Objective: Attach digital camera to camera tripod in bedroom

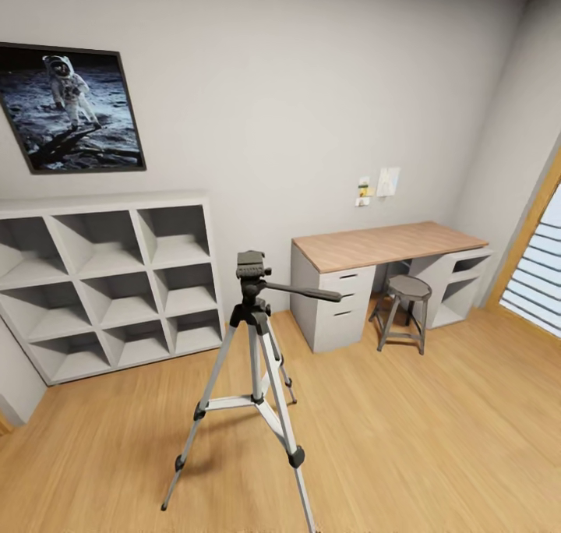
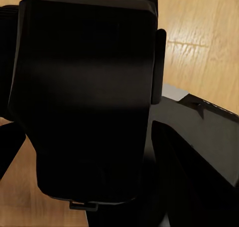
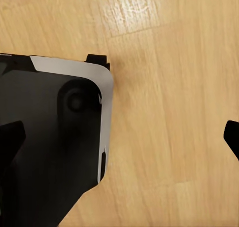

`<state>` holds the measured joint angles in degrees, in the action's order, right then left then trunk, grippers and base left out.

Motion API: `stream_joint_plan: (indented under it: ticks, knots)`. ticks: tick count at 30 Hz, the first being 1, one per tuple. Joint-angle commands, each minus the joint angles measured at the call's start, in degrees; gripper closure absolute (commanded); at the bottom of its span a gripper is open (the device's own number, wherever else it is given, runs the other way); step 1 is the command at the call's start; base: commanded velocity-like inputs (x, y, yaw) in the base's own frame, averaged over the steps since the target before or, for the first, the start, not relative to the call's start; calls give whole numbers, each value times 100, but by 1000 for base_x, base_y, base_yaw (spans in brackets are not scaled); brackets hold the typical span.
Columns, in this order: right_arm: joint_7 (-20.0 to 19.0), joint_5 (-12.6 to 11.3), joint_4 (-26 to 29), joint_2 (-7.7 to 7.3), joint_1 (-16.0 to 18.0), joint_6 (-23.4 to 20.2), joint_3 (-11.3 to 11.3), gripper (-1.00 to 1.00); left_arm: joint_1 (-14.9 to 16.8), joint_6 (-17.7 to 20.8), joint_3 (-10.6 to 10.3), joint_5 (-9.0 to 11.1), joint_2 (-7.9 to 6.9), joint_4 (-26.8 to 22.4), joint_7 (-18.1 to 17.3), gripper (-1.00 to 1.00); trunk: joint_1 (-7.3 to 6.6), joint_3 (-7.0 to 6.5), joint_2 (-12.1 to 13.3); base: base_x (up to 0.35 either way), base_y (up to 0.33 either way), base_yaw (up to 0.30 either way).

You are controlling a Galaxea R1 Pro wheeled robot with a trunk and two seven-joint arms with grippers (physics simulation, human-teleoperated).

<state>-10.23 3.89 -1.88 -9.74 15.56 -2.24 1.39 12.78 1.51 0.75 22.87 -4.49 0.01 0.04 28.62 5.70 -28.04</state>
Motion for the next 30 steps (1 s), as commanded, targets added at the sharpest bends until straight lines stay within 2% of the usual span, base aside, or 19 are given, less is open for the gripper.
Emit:
stream_joint_plan:
  ticks: [1,30]
  knots:
    - [-15,40,-7,-2,8,-5,12,-100,5,16,4,14,0,-1,1,100,2,20,-11,0,0,35]
    - [10,42,-12,-36,8,152,10,-100,5,7,4,24,-8,-1,5,100,2,285,-11,0,0,118]
